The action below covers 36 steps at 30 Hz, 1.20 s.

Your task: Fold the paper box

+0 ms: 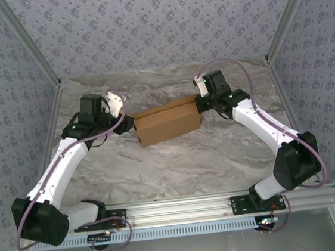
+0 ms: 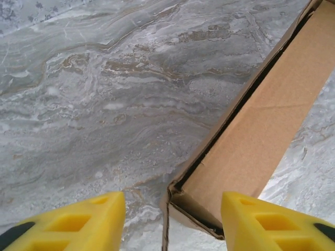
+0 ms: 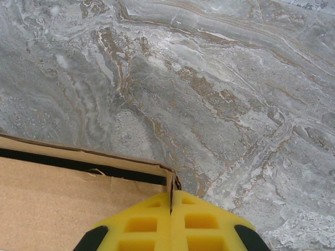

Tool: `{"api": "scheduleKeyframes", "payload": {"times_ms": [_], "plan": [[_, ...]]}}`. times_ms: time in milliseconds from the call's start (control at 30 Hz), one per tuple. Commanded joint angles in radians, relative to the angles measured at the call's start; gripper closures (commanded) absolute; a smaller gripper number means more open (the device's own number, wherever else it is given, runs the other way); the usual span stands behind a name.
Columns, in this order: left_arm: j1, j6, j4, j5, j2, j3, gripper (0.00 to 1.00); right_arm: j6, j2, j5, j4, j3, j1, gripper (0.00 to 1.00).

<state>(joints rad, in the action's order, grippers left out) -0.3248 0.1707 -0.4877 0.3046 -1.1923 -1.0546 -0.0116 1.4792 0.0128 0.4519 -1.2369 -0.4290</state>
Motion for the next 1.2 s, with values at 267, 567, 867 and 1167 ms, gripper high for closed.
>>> {"api": "scheduleKeyframes", "payload": {"times_ms": [267, 567, 867, 1167], "plan": [[-0.028, -0.017, -0.081, -0.061, -0.081, -0.036, 0.73, -0.004, 0.03, 0.009, 0.071, -0.027, -0.017, 1.0], [-0.028, -0.032, -0.064, -0.067, -0.072, -0.03, 0.7, -0.004, 0.036, 0.009, 0.07, -0.029, -0.018, 1.0], [-0.028, -0.047, -0.036, -0.089, -0.04, -0.016, 0.69, -0.003, 0.039, 0.009, 0.072, -0.029, -0.019, 1.0], [-0.028, -0.045, -0.04, -0.097, -0.045, -0.009, 0.83, -0.004, 0.04, 0.008, 0.073, -0.034, -0.019, 1.0]]}}
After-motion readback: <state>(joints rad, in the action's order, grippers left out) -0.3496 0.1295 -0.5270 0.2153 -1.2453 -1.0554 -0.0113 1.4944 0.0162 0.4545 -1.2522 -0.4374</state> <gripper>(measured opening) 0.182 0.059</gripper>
